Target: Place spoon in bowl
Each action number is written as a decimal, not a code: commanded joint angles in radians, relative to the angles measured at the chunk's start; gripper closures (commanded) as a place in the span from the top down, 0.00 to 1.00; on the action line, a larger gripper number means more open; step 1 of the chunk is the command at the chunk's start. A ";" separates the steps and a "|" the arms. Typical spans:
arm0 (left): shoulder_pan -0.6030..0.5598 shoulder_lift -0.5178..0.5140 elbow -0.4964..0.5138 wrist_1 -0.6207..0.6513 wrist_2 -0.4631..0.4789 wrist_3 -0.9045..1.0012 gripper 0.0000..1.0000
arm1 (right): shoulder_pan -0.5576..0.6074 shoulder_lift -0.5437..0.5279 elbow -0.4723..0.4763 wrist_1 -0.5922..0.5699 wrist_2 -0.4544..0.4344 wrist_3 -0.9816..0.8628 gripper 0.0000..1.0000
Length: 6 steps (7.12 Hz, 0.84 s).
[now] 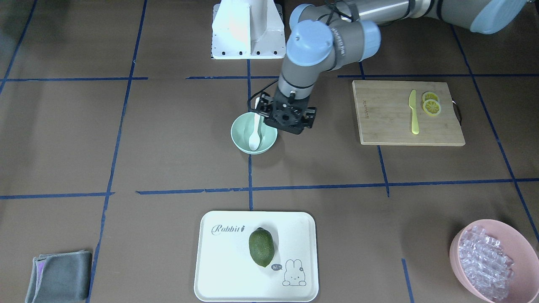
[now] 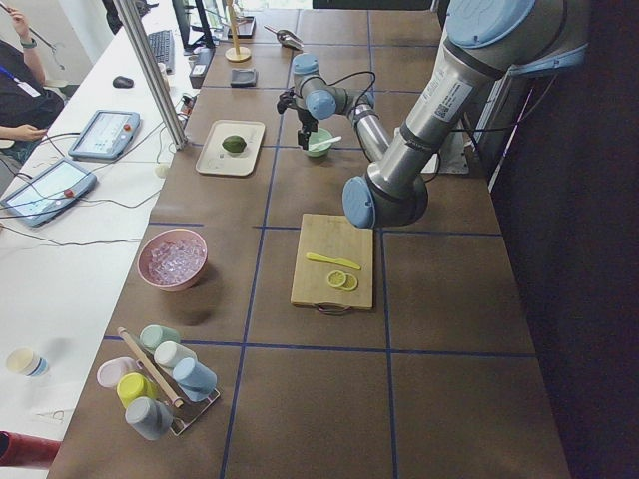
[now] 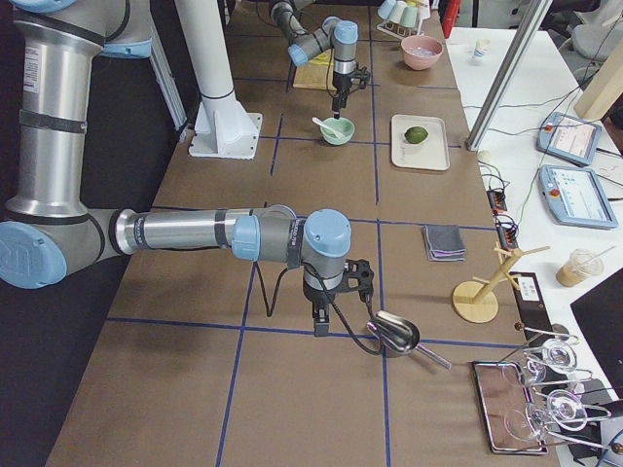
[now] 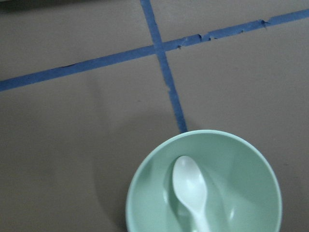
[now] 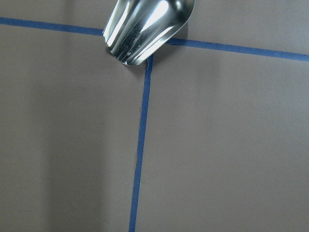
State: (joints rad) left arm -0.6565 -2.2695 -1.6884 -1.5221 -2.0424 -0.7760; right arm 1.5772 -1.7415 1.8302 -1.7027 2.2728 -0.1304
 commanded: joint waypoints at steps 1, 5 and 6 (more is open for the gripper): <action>-0.201 0.135 -0.126 0.144 -0.053 0.267 1.00 | 0.001 0.000 0.001 0.000 0.001 0.001 1.00; -0.654 0.439 -0.110 0.142 -0.324 0.672 1.00 | 0.000 0.011 0.000 0.000 0.001 0.015 1.00; -0.752 0.517 -0.103 0.131 -0.378 0.737 1.00 | 0.000 0.011 0.000 0.000 -0.001 0.017 1.00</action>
State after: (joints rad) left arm -1.2720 -1.8520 -1.8011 -1.3818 -2.3348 -0.1157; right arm 1.5770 -1.7317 1.8293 -1.7027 2.2727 -0.1171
